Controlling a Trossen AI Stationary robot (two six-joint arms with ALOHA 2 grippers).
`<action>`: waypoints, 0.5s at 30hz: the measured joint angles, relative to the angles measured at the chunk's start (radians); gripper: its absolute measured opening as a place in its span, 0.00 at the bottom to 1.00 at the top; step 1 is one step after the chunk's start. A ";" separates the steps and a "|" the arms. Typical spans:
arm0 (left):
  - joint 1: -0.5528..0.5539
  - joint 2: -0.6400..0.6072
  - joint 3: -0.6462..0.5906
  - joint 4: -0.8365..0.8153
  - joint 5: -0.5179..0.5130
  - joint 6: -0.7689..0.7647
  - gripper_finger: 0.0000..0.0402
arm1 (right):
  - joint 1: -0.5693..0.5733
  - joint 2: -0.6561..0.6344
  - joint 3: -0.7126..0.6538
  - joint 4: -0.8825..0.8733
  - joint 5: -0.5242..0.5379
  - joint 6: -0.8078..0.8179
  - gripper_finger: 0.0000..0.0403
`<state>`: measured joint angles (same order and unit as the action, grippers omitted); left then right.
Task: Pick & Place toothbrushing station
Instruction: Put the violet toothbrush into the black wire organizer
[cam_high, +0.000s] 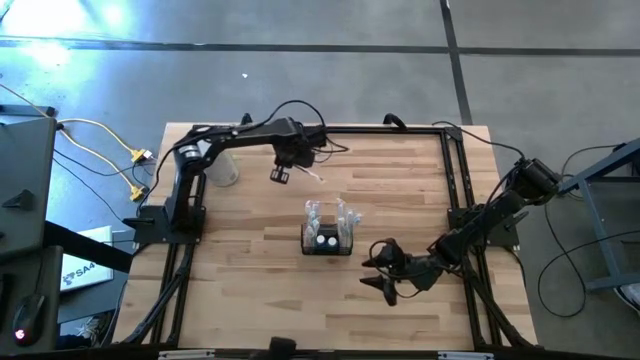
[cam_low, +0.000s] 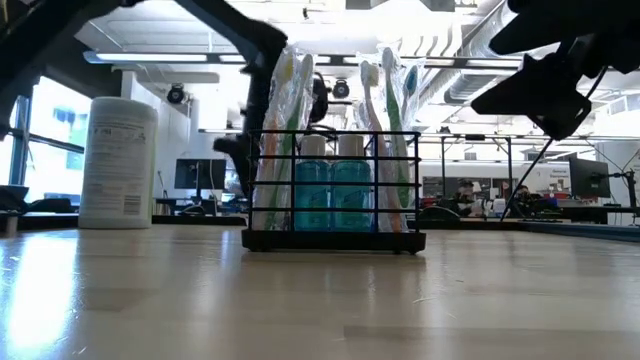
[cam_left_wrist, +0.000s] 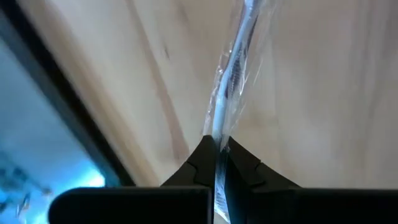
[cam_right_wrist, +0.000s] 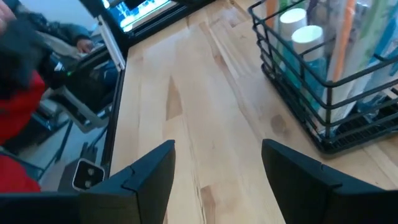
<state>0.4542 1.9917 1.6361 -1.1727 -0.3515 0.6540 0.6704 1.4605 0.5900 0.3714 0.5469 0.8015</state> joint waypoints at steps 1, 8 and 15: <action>-0.011 -0.018 -0.001 -0.026 -0.021 -0.025 0.01 | 0.004 0.000 0.000 -0.001 0.000 -0.011 0.57; -0.136 -0.163 0.001 -0.167 -0.144 -0.224 0.00 | 0.021 0.000 0.000 0.001 0.000 -0.082 0.57; -0.370 -0.274 0.002 -0.394 -0.322 -0.503 0.00 | 0.030 0.000 0.000 0.008 -0.002 -0.125 0.57</action>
<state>0.0841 1.7180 1.6382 -1.5671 -0.6737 0.1506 0.7009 1.4605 0.5900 0.3794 0.5452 0.6767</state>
